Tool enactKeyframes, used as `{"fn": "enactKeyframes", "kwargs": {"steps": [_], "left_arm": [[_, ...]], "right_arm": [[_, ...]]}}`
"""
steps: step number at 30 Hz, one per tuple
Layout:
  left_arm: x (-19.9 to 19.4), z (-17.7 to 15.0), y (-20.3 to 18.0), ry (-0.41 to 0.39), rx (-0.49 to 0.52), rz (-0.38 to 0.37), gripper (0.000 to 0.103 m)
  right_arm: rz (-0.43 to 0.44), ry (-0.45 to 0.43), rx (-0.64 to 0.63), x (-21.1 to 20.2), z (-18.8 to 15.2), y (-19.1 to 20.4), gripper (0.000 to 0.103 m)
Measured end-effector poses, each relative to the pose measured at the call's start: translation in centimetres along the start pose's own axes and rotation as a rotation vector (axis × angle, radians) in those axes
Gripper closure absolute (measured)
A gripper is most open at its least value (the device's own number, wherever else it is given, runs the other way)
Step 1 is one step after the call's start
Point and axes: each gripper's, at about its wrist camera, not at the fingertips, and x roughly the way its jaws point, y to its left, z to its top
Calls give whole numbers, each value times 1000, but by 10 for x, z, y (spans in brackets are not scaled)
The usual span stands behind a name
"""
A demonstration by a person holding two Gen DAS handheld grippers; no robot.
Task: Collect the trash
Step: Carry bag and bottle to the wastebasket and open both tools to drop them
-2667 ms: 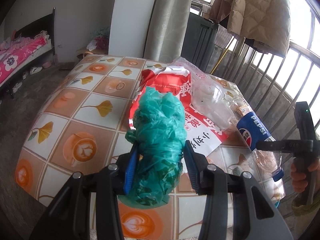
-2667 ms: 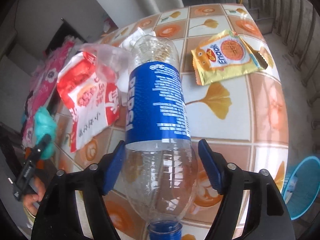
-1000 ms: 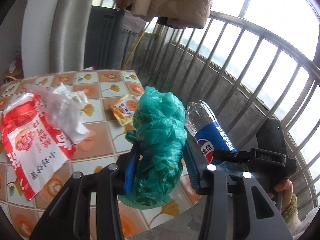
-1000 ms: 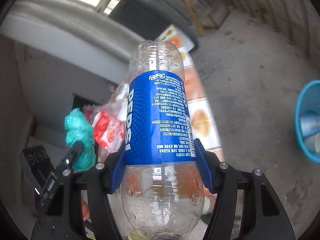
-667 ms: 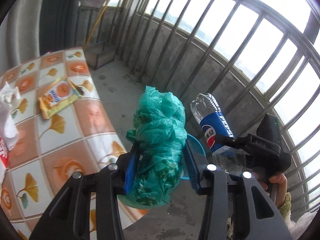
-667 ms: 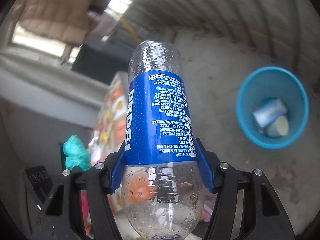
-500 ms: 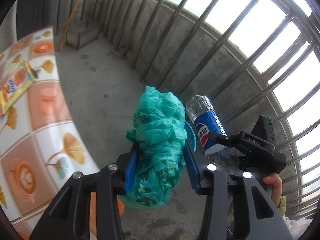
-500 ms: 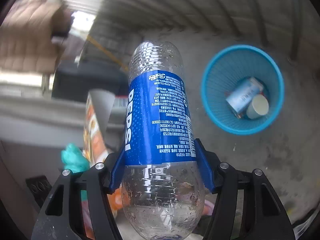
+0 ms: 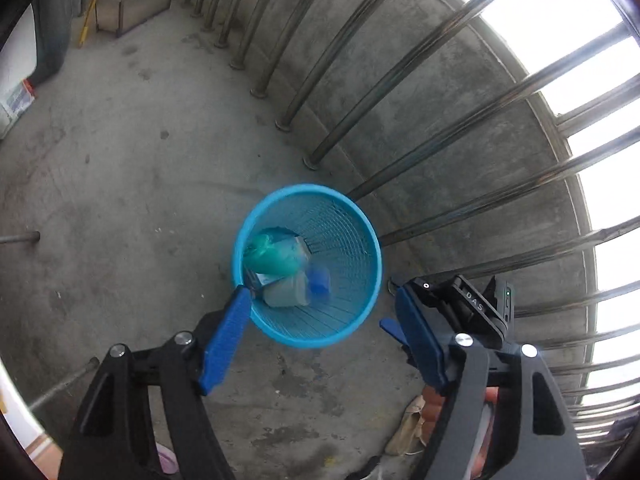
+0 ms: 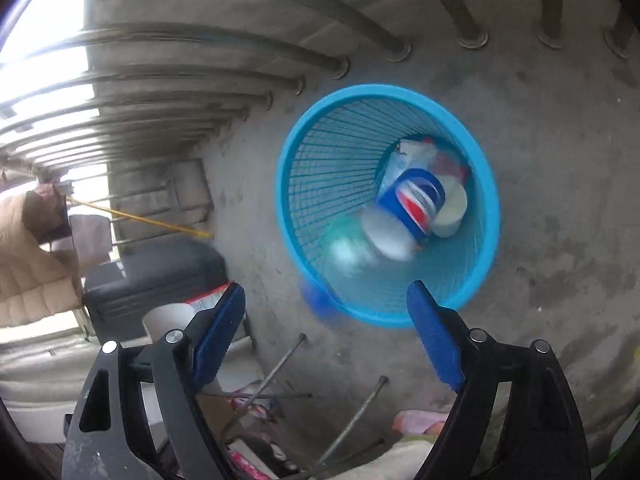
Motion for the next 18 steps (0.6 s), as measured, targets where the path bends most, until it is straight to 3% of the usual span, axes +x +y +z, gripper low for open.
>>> {"fn": "enactKeyframes", "kwargs": {"steps": [7,12,18], "left_arm": [[-70,-20,37,-122,-75,30,31],[-136,-48,63,-230,-109,18,31],[-228,-112,96,-456,-86,169,31]], "right_arm": [[-7,7,-64,2,-9,14,24],[26,4,-224,3,-29,53,24],[55,8,-513,4,-75,121,25]]}}
